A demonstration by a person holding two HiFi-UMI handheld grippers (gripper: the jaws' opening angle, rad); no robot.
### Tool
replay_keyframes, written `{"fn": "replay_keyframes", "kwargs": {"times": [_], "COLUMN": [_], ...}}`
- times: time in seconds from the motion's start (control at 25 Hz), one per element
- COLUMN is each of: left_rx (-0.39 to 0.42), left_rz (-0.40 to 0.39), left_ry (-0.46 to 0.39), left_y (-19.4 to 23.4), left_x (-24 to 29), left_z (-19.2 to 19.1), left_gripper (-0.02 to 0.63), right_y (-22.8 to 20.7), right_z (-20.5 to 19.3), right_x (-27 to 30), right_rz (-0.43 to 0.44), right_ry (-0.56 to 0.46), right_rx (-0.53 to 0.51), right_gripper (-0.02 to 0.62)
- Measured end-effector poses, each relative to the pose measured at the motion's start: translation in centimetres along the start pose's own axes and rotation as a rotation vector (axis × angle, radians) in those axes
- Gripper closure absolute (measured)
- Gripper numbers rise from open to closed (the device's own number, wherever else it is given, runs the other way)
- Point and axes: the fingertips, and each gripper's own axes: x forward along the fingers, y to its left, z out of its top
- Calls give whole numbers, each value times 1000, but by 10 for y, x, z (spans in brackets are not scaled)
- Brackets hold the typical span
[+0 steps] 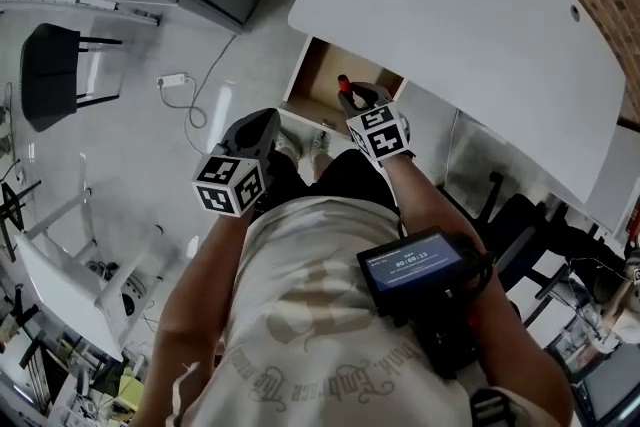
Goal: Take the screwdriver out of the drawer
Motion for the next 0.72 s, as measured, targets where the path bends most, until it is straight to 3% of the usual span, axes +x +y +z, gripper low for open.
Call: {"fn": "replay_keyframes", "kwargs": {"times": [0.24,0.44,0.72], "left_rx": [-13,54,133], "left_rz": [44,47,-41], "left_ry": [-61,-95,-87], "left_y": [9,11,-8], "left_x": [-30,-35,-31], "left_z": [22,50,62], "left_gripper": [586,586,586], "right_y": [21,19,22], "right_z": [19,45,62], "right_x": [-33,-59,-99], "right_rz": [24,22,-29], "right_ry": [-55,-127,-207], "right_rx": [-23,-24,18], "right_gripper": [489,489,489]}}
